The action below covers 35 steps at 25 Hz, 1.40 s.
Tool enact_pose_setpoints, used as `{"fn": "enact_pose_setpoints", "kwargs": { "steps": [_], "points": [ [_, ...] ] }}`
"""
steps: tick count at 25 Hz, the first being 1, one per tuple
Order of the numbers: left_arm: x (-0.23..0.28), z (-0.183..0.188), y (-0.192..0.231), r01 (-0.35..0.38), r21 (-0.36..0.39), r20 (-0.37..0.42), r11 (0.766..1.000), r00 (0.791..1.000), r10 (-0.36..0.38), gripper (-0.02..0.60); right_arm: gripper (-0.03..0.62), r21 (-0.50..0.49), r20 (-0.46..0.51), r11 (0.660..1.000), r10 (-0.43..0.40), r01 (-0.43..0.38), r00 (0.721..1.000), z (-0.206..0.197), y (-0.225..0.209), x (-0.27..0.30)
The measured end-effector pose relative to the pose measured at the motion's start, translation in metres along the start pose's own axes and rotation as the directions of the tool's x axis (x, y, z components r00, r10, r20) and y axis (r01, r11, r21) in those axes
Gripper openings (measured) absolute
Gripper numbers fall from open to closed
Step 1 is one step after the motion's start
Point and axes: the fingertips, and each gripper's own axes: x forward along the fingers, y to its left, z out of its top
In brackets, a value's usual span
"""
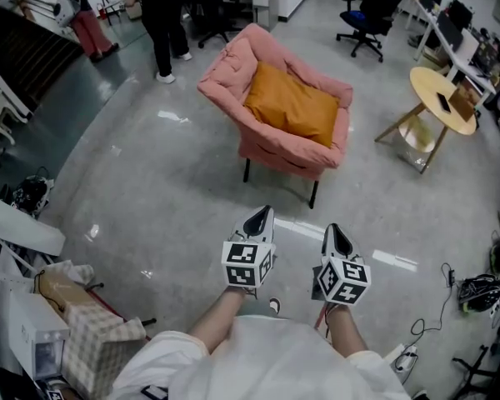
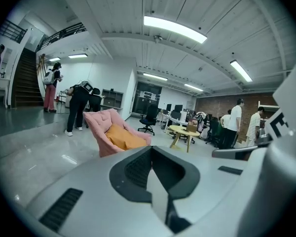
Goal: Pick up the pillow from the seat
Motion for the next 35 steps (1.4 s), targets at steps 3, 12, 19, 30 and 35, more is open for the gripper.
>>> {"fn": "enact_pose_setpoints", "kwargs": {
  "steps": [3,12,19,30,35],
  "points": [
    [0.005,-0.002,-0.001,-0.001,0.003,-0.013,1.0,1.0,0.001,0.009,0.03,0.006,-0.015,1.0,-0.001,0.001,1.0,-0.004,-0.005,0.002],
    [0.039,0.007,0.009,0.001,0.011,-0.003,1.0,1.0,-0.001,0.009,0.031,0.009,-0.004,1.0,0.008,-0.008,1.0,0.007,-0.012,0.03],
    [0.085,0.028,0.02,0.022,-0.007,0.009,1.0,1.0,-0.022,0.009,0.029,-0.017,0.005,1.0,-0.02,0.02,1.0,0.039,-0.03,0.068],
    [0.156,0.066,0.073,0.018,0.018,0.004,1.0,1.0,-0.018,0.009,0.029,-0.021,0.018,0.999,-0.032,0.033,0.999,0.086,-0.032,0.157],
    [0.187,0.077,0.104,0.009,0.01,0.0,1.0,1.0,-0.009,0.009,0.031,-0.017,0.023,0.999,-0.05,0.05,0.998,0.103,-0.035,0.197]
  ]
}}
